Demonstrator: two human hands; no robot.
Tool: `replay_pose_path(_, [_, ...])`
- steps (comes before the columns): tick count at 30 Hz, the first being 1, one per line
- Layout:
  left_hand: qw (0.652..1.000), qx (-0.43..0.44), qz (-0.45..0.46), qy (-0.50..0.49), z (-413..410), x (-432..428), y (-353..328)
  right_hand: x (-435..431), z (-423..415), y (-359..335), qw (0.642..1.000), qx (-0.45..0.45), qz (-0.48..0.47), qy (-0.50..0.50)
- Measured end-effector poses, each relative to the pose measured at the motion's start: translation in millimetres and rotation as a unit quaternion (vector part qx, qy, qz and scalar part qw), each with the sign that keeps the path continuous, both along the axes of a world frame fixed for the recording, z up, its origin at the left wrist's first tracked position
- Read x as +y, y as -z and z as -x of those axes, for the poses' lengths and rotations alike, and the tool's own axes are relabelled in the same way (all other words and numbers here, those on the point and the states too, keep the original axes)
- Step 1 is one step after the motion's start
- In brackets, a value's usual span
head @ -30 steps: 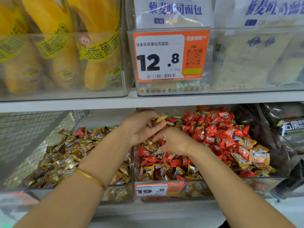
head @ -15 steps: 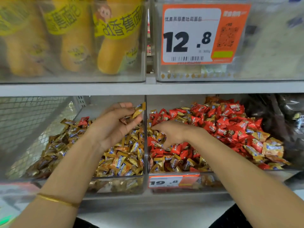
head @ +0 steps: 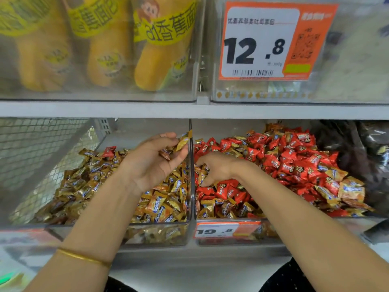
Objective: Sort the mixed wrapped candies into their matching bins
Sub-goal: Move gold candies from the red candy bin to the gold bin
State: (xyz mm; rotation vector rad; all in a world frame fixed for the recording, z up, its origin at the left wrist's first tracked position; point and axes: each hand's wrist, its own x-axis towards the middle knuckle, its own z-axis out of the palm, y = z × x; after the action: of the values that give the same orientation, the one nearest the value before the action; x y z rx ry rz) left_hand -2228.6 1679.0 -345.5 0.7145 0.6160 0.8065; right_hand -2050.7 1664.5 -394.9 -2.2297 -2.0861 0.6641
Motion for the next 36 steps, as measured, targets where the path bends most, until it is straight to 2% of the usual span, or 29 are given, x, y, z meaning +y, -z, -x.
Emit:
replay_pose_path(5, [1.0,-0.007,0.015,-0.002,-2,-3,0,-1,5,0,0.998,0.033,0.041,0.024])
replay_pose_path(10, [1.0,-0.016,0.019,-0.001,-3,-3,1,-13,-2,-6,0.985,0.154,-0.011,0.075])
replay_pose_path(14, [0.999,-0.024,0.025,-0.006,0,1,2,-24,-17,-17,0.938,0.311,-0.062,0.14])
replay_pose_path(16, [0.999,-0.023,0.022,-0.007,1,1,2,-31,-22,-24,0.883,0.426,-0.06,0.189])
replay_pose_path(17, [1.0,-0.021,0.02,-0.005,1,0,2,-35,-24,-26,0.841,0.496,-0.057,0.207])
replay_pose_path(20, [1.0,-0.012,0.012,0.0,2,-1,2,-43,-31,-27,0.68,0.684,-0.052,0.258])
replay_pose_path(22, [1.0,-0.005,0.008,0.002,2,-1,3,-48,-35,-26,0.592,0.76,-0.039,0.266])
replay_pose_path(24, [1.0,0.004,0.005,0.005,2,-2,4,-52,-36,-23,0.532,0.809,-0.023,0.25])
replay_pose_path(26, [1.0,0.019,0.001,0.012,3,-2,4,-55,-36,-22,0.503,0.835,-0.011,0.222])
replay_pose_path(30, [0.999,0.049,-0.003,0.017,9,-2,5,-64,-19,-36,0.492,0.852,-0.006,0.177])
replay_pose_path(32, [0.999,0.052,0.005,0.015,14,0,5,-68,0,-50,0.506,0.846,-0.009,0.164])
replay_pose_path(33, [0.999,0.052,0.01,0.012,18,1,5,-68,12,-57,0.535,0.83,-0.014,0.159])
replay_pose_path(34, [0.998,0.055,0.014,0.006,22,2,4,-66,25,-63,0.581,0.798,-0.021,0.158])
replay_pose_path(36, [0.998,0.065,0.015,-0.017,31,6,2,-53,52,-71,0.696,0.696,-0.05,0.17])
